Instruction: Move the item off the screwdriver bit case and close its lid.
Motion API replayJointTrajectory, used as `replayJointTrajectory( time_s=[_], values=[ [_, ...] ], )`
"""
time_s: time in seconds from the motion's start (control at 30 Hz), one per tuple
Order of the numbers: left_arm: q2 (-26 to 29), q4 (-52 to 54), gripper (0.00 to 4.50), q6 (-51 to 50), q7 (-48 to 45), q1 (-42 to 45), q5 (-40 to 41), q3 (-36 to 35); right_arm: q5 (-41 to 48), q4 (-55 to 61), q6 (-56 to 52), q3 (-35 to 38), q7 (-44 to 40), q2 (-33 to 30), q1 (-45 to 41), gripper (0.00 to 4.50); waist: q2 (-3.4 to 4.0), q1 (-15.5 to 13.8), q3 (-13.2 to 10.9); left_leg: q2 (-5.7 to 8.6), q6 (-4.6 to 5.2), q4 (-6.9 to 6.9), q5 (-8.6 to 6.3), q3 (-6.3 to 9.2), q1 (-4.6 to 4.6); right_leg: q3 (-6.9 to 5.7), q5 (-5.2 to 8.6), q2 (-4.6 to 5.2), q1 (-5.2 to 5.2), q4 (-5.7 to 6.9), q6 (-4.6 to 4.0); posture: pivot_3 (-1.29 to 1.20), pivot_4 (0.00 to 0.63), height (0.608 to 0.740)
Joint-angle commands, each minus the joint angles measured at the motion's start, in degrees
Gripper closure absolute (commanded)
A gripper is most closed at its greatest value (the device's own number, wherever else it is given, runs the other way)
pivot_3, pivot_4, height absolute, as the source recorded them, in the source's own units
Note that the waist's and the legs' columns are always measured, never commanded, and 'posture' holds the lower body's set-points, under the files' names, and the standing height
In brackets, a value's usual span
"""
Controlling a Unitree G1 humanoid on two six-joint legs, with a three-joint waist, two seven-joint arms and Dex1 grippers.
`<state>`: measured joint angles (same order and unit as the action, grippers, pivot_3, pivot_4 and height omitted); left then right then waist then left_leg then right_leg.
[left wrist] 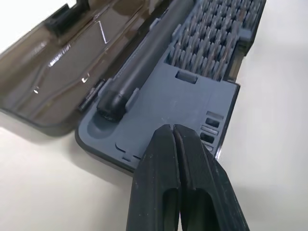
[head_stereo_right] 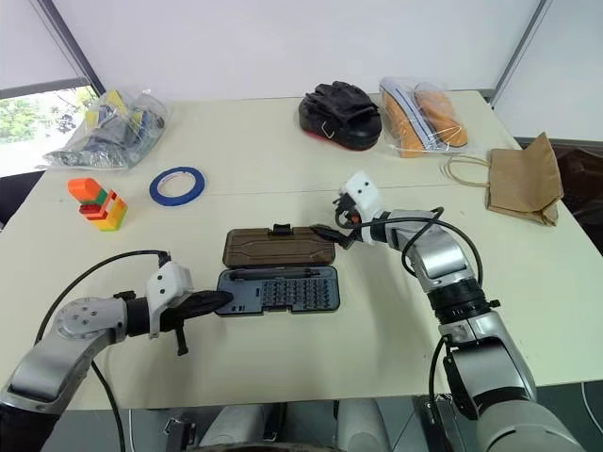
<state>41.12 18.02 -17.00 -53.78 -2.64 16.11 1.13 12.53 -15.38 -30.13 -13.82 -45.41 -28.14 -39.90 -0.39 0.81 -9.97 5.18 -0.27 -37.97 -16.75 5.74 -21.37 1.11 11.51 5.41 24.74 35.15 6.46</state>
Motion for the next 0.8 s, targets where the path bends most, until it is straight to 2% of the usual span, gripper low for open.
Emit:
replayJointTrajectory(
  time_s=[0.03,0.23,0.27,0.3,0.5,0.57,0.67,0.8],
  values=[
    [0.06,-2.27,4.44,-0.80,1.14,-0.99,-2.25,1.84,-2.91,-5.05,0.90,-1.79,-3.20,0.22,-4.16,0.00,0.00,0.09,0.00,0.00,0.00,0.00,0.00,0.00,0.02,0.00,0.00,0.00,-0.01,0.00,0.00,0.00,0.150,0.740],
    [-1.37,-0.99,4.44,-1.38,3.52,-2.48,-1.92,2.14,-7.00,-18.28,3.95,-4.60,-9.52,2.00,-9.72,0.00,0.04,0.17,0.03,0.00,-0.01,-0.01,0.00,0.00,0.05,0.00,-0.01,-0.02,-0.03,0.02,0.01,0.00,0.150,0.740],
    [-1.84,-0.78,4.50,-1.79,4.14,-2.76,-1.61,1.93,-7.62,-19.77,4.79,-5.07,-10.86,2.19,-10.29,0.56,0.06,0.18,0.05,0.00,0.00,-0.01,0.00,0.00,0.07,0.00,-0.01,-0.02,-0.05,0.02,0.01,0.00,0.150,0.740],
    [-2.35,-0.47,4.50,-2.24,4.74,-3.14,-1.18,1.63,-8.06,-20.84,5.32,-5.56,-12.61,2.38,-10.70,0.82,0.11,0.18,0.08,0.00,0.00,-0.01,0.00,0.00,0.08,0.00,-0.01,-0.02,-0.07,0.02,0.01,0.00,0.150,0.740],
    [-3.94,0.77,4.50,-3.78,7.03,-5.66,-0.42,1.16,-10.77,-25.94,9.03,-6.97,-18.77,3.84,-12.33,3.74,0.23,0.21,0.23,-0.01,0.00,-0.01,0.00,0.01,0.13,0.00,0.00,-0.02,-0.12,0.01,0.01,0.00,0.150,0.740],
    [-4.61,1.92,4.50,-5.64,8.26,-6.46,0.72,0.56,-12.20,-27.91,11.51,-7.69,-20.21,4.47,-12.60,4.45,0.23,0.19,0.42,-0.01,0.00,0.00,-0.01,0.02,0.13,0.00,0.01,-0.03,-0.12,0.00,0.00,0.00,0.150,0.740],
    [-5.67,3.31,4.50,-8.08,9.83,-7.87,2.59,-0.17,-14.63,-30.05,18.40,-8.15,-20.76,5.03,-12.63,4.45,0.23,0.29,0.69,-0.04,0.02,0.06,-0.03,0.02,0.22,-0.01,0.05,-0.06,-0.18,-0.02,-0.05,0.00,0.150,0.740],
    [-6.93,5.62,4.50,-11.24,11.39,-9.96,5.28,-0.99,-17.54,-32.01,26.83,-6.83,-16.42,5.23,-13.82,4.45,0.21,0.66,0.72,-0.07,0.01,0.12,-0.04,0.01,0.42,0.01,0.06,-0.09,-0.32,-0.02,-0.06,0.00,0.150,0.740]
  ],
)
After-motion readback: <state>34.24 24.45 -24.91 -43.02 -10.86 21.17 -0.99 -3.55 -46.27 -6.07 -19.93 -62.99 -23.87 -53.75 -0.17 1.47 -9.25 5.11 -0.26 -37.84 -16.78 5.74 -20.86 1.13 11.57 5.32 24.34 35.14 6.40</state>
